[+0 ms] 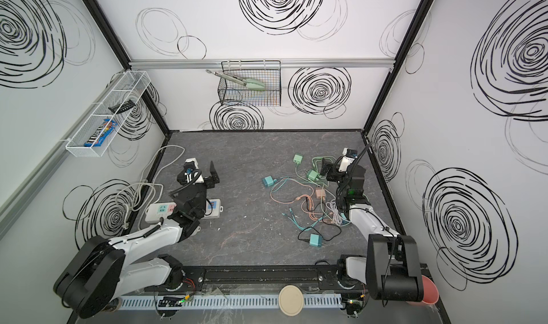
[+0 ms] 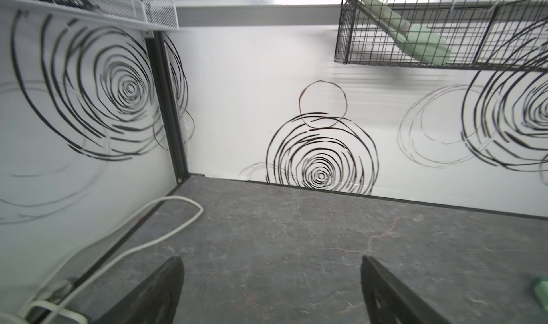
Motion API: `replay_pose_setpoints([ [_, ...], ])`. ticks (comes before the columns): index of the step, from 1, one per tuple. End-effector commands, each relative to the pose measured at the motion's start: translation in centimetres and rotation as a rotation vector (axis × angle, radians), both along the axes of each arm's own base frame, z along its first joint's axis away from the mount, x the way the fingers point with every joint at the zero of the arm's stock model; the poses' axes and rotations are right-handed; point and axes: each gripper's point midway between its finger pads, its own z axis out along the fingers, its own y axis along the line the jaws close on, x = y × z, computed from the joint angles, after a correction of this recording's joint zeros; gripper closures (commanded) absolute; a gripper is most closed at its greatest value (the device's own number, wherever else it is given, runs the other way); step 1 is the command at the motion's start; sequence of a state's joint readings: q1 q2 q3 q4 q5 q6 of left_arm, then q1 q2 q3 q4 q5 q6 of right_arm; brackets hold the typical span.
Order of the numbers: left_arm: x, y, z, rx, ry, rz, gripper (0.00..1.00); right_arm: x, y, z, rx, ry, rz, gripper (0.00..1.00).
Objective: Insert plugs into power strip
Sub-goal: Rotate the socket at the middle-left of the table.
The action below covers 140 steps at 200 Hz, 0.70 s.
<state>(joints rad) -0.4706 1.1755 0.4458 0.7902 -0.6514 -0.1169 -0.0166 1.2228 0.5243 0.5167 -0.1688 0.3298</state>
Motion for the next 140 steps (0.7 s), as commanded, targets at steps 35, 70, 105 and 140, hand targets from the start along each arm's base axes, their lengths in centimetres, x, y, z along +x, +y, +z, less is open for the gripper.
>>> replay_pose_setpoints([
  [35,-4.9,-7.7,-8.7,-0.394,0.605,-0.255,0.04,-4.8,8.5,-4.9,0.18,0.33,0.266,0.03],
  [70,-9.5,-7.4,-13.8,-0.444,0.836,-0.283,0.04,-6.8,11.5,-6.8,0.149,0.392,0.355,0.03],
  [105,-10.9,-4.5,-18.1,-0.523,0.943,-0.196,0.04,-6.6,11.8,-7.4,0.144,0.402,0.353,0.03],
  [140,-10.5,-2.7,-19.7,-0.625,0.946,-0.157,0.04,-6.2,11.4,-7.0,0.121,0.391,0.335,0.03],
])
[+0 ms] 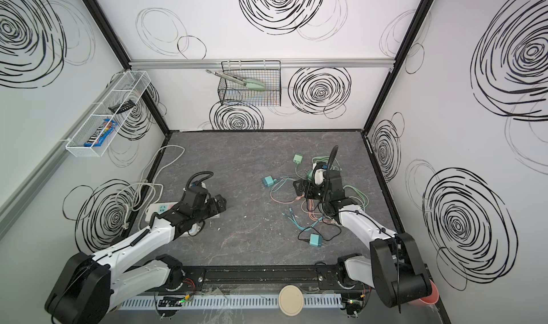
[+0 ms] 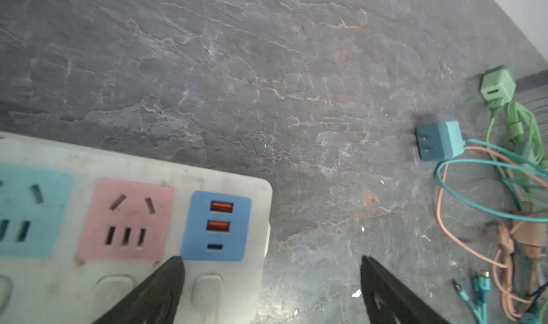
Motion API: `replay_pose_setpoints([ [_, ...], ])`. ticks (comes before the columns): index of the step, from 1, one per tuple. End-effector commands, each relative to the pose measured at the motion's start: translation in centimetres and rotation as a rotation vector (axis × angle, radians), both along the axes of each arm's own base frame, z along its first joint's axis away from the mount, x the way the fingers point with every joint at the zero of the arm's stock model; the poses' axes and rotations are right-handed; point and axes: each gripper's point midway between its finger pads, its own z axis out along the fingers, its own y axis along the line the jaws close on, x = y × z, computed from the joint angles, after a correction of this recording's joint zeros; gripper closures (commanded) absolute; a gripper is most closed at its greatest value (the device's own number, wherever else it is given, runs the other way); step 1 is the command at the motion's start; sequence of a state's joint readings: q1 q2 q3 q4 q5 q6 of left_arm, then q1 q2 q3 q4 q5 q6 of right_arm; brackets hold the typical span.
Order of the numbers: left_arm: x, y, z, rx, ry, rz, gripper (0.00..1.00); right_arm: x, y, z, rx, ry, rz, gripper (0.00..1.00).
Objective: Insert plugs into power strip
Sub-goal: Rotate the socket at the middle-left of the table.
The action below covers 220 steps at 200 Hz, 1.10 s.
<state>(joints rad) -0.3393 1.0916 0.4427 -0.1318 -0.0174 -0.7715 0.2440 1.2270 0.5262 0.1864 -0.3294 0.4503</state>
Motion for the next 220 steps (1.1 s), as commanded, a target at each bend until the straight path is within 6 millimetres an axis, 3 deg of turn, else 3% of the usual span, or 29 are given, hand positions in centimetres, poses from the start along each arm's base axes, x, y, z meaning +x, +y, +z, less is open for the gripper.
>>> replay_pose_setpoints([
  [1,-1.8,0.0,-2.4,-0.064,0.103,0.01,0.04,0.1,-0.3,0.0,-0.018,0.008,-0.017,0.03],
  [40,-2.3,0.4,-2.7,-0.013,0.125,0.018,0.04,0.0,-0.8,0.0,-0.048,0.0,-0.03,0.03],
  [79,-4.1,0.9,-1.0,0.11,0.135,0.011,0.04,-0.1,-1.2,-0.2,-0.067,0.001,-0.045,0.03],
  [119,-6.0,1.3,-3.2,0.109,0.197,0.001,0.04,0.2,-1.2,0.2,-0.069,-0.01,-0.05,0.03],
  [163,-3.9,0.7,-3.3,0.101,0.168,-0.012,0.04,0.4,-1.3,0.8,-0.08,-0.022,-0.052,0.03],
  [220,-0.1,-2.0,-3.5,0.144,0.116,-0.077,0.04,0.6,-1.5,1.3,-0.092,-0.04,-0.06,0.03],
])
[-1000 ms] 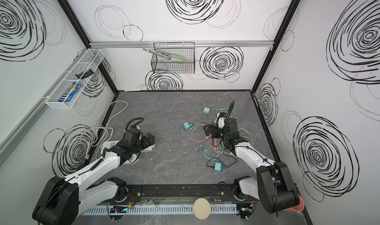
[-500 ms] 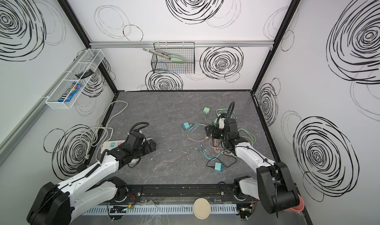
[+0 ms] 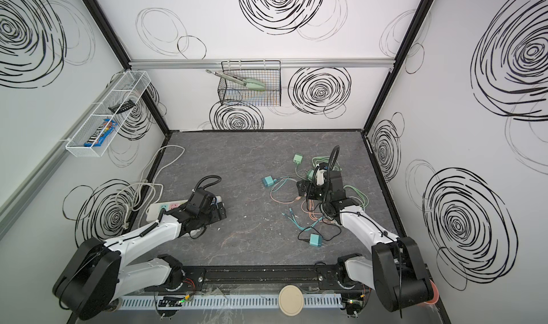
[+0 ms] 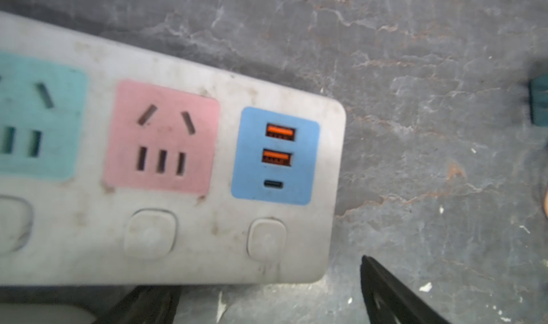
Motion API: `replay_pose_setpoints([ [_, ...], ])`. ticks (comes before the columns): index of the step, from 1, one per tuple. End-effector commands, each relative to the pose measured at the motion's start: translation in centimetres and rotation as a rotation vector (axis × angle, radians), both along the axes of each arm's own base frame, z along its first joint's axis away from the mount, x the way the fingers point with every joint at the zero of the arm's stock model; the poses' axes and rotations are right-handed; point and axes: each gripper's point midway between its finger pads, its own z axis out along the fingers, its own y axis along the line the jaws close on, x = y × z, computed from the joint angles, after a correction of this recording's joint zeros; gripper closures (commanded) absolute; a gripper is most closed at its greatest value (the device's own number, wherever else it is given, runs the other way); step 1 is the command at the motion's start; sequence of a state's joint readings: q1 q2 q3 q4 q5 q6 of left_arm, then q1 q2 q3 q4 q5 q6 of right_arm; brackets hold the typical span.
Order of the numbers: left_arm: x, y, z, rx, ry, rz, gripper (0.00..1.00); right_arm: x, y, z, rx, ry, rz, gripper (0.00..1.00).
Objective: Insert plugs into power strip
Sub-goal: Rotate the socket at the middle-left of the table, then move the socket to the top-center of the table.
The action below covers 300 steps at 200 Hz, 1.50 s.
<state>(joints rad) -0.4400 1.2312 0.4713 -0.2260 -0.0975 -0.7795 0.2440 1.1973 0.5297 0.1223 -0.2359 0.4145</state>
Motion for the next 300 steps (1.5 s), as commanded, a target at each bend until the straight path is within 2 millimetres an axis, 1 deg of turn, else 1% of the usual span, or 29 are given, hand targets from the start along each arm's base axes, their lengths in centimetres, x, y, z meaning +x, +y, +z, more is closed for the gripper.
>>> replay_pose_setpoints([
  [1,2.4,-1.5,0.3,0.008,-0.049,-0.033,0.04,0.7,0.0,1.7,-0.008,-0.04,-0.002,0.03],
  [27,5.0,-2.9,0.8,0.045,-0.078,-0.064,0.04,0.9,0.2,2.0,-0.007,-0.049,0.001,0.03],
  [50,6.4,-4.2,1.8,0.065,-0.099,-0.091,0.04,1.1,0.1,2.4,-0.015,-0.056,0.003,0.03],
  [59,6.7,-4.2,2.5,0.081,-0.111,-0.09,0.04,1.1,0.1,2.4,-0.02,-0.056,0.004,0.03],
  [66,6.8,-3.7,3.2,0.105,-0.122,-0.076,0.04,1.1,0.0,2.5,-0.025,-0.061,0.004,0.03],
  [78,6.9,-1.8,4.2,0.137,-0.127,-0.015,0.04,1.1,-0.1,2.3,-0.035,-0.061,0.003,0.03],
  [89,7.0,0.6,4.7,0.131,-0.124,0.065,0.04,1.2,-0.1,2.4,-0.039,-0.067,0.005,0.03],
  [104,7.3,4.4,5.6,0.122,-0.133,0.186,0.04,1.3,0.1,2.5,-0.035,-0.071,0.014,0.03],
  [129,7.3,11.1,7.4,0.187,-0.156,0.403,0.04,1.5,0.4,2.9,-0.023,-0.079,0.024,0.03],
  [142,6.9,14.5,8.0,0.202,-0.157,0.532,0.04,1.6,0.5,3.1,-0.012,-0.084,0.023,0.03],
  [153,6.2,17.2,7.9,0.197,-0.146,0.637,0.04,1.7,0.8,3.4,-0.001,-0.093,0.033,0.03],
  [161,5.4,19.2,7.6,0.188,-0.126,0.725,0.04,1.7,0.8,3.5,0.0,-0.091,0.035,0.03],
  [179,3.3,22.4,6.1,0.125,-0.076,0.905,0.04,1.7,0.6,3.8,-0.001,-0.099,0.019,0.03],
  [190,2.5,23.6,5.2,0.084,-0.062,0.978,0.04,1.5,0.6,3.7,0.004,-0.111,0.022,0.03],
  [199,2.0,24.1,4.5,0.054,-0.056,1.014,0.04,1.4,0.7,3.5,0.008,-0.118,0.033,0.03],
  [227,0.5,26.1,3.5,0.025,-0.065,1.098,0.04,1.2,1.0,3.1,0.006,-0.092,0.047,0.03],
  [248,0.4,26.9,2.7,-0.06,-0.09,1.143,0.04,1.1,1.0,2.9,0.008,-0.079,0.048,0.03],
  [261,0.7,27.2,2.6,-0.069,-0.082,1.139,0.04,1.1,1.1,2.9,0.011,-0.077,0.05,0.03],
  [300,1.0,26.9,1.6,-0.099,-0.086,1.126,0.04,0.9,1.0,2.9,0.005,-0.072,0.047,0.03],
])
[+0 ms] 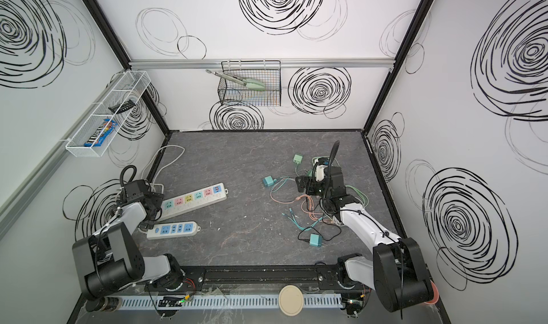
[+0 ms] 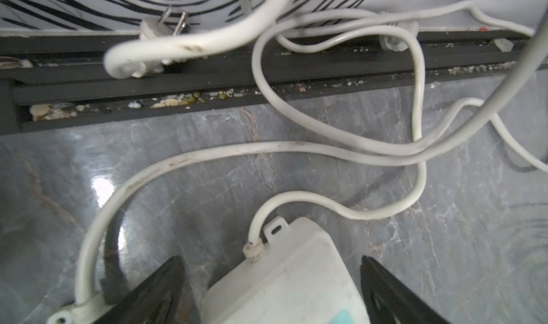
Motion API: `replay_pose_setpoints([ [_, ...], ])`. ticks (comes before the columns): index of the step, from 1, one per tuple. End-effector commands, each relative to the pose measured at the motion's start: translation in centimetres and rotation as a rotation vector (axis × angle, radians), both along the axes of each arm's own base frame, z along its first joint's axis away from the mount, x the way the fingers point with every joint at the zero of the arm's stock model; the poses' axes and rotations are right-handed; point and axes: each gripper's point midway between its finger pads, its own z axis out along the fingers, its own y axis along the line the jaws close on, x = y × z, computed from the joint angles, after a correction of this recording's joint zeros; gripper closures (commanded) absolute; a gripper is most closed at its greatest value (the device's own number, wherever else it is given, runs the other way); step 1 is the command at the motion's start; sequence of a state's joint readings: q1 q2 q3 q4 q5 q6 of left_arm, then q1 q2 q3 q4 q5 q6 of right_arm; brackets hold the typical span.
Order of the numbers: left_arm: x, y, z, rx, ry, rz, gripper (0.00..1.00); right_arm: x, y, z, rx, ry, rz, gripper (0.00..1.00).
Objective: Insert plugs into power strip
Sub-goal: Move the socket to the top-center of the table.
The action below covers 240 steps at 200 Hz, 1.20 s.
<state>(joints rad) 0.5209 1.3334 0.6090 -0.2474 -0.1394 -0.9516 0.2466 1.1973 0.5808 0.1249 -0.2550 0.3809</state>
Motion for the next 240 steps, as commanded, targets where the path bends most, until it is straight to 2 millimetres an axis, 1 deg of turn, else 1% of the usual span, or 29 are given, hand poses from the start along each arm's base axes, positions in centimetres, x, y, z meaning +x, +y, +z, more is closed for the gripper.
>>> replay_pose_setpoints([
  [1,1.1,-0.1,-0.2,-0.017,-0.066,-0.005,0.04,-0.1,0.3,0.6,0.005,-0.008,0.009,0.03],
  [54,3.7,-2.0,-1.0,-0.01,-0.065,-0.141,0.04,-0.3,0.1,0.8,-0.004,-0.014,0.002,0.03],
  [68,4.4,-2.9,-1.0,0.0,-0.06,-0.193,0.04,-0.3,0.1,0.8,-0.006,-0.014,0.004,0.03],
  [83,5.6,-4.1,-0.6,0.023,-0.063,-0.267,0.04,-0.3,0.1,0.7,-0.009,-0.011,0.006,0.03],
  [101,7.2,-6.2,-0.3,0.049,-0.064,-0.371,0.04,-0.3,0.2,0.6,-0.014,-0.006,0.012,0.03],
  [148,10.9,-13.5,0.4,0.135,-0.059,-0.669,0.04,0.0,0.9,0.1,-0.025,0.013,0.055,0.03],
  [173,12.3,-16.8,0.1,0.161,-0.04,-0.79,0.04,0.2,2.0,-0.1,-0.042,0.003,0.104,0.03],
  [194,13.0,-19.1,0.1,0.176,-0.019,-0.861,0.04,0.4,3.6,0.2,-0.081,-0.028,0.166,0.03],
  [206,13.1,-19.5,0.5,0.19,-0.016,-0.862,0.04,0.6,4.8,0.4,-0.123,-0.056,0.212,0.03],
  [221,13.0,-19.2,1.0,0.188,-0.021,-0.843,0.04,1.1,6.1,0.7,-0.182,-0.095,0.263,0.03],
  [240,13.0,-19.0,2.5,0.215,-0.039,-0.835,0.04,1.9,7.9,1.1,-0.231,-0.136,0.319,0.03],
])
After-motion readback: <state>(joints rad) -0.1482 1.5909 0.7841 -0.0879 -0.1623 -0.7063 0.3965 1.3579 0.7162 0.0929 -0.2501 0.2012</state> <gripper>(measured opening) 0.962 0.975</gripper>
